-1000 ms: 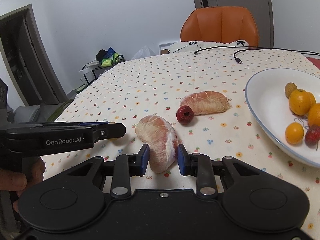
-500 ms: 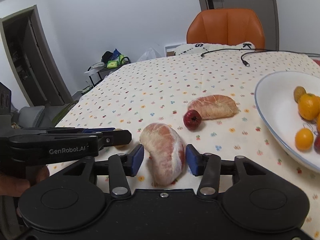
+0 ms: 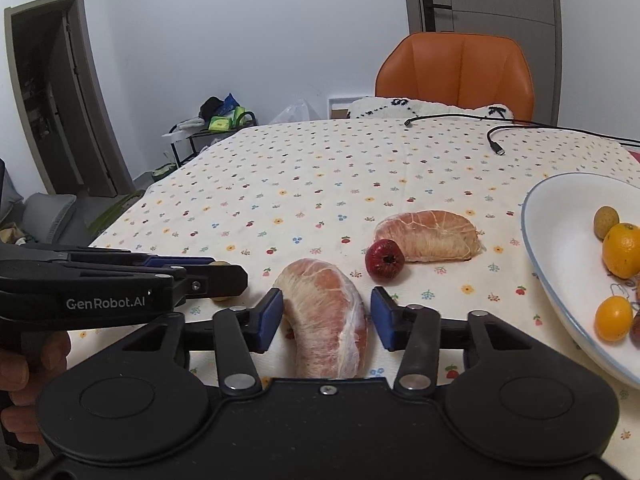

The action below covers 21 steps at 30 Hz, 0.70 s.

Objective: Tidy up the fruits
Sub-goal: 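Lift the pomelo segment and kiwi and carry both toward the white plate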

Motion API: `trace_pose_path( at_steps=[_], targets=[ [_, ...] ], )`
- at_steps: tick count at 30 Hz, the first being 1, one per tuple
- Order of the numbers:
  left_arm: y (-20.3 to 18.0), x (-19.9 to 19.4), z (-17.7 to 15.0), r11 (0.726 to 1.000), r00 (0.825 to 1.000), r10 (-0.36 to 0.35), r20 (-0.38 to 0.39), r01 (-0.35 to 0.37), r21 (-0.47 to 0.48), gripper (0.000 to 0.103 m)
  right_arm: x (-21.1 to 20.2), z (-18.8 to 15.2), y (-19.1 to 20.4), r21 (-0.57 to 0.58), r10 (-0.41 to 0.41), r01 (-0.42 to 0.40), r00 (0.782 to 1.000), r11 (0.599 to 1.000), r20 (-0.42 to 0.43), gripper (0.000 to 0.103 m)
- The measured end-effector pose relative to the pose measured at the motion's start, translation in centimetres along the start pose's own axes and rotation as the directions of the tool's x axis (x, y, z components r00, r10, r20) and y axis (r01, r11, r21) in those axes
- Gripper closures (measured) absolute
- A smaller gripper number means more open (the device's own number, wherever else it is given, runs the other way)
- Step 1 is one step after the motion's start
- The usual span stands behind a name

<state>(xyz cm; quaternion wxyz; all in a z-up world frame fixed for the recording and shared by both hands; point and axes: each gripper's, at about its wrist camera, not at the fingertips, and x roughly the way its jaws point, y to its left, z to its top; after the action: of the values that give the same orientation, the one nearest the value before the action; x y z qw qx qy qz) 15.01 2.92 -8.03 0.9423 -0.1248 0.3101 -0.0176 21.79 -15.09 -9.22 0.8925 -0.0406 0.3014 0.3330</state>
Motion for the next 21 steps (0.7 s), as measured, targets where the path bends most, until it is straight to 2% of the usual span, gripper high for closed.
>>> trace_pose_path(
  at_steps=[5, 10, 21],
  targets=[
    [-0.1, -0.3, 0.0, 1.0, 1.0, 0.003, -0.002, -0.003, 0.003, 0.077, -0.5, -0.1, 0.0, 0.007, -0.002, 0.002, 1.0, 1.0, -0.01, 0.063],
    [-0.9, -1.2, 0.5, 1.0, 1.0, -0.002, 0.029, 0.002, 0.017, 0.077, -1.4, -0.3, -0.3, 0.033, 0.017, -0.017, 1.0, 0.999, -0.013, 0.064],
    [-4.1, -2.1, 1.4, 0.997, 0.998, -0.035, 0.053, 0.031, 0.072, 0.077, -4.7, 0.0, -2.1, 0.059, -0.026, 0.023, 0.999, 0.998, 0.047, 0.064]
  ],
)
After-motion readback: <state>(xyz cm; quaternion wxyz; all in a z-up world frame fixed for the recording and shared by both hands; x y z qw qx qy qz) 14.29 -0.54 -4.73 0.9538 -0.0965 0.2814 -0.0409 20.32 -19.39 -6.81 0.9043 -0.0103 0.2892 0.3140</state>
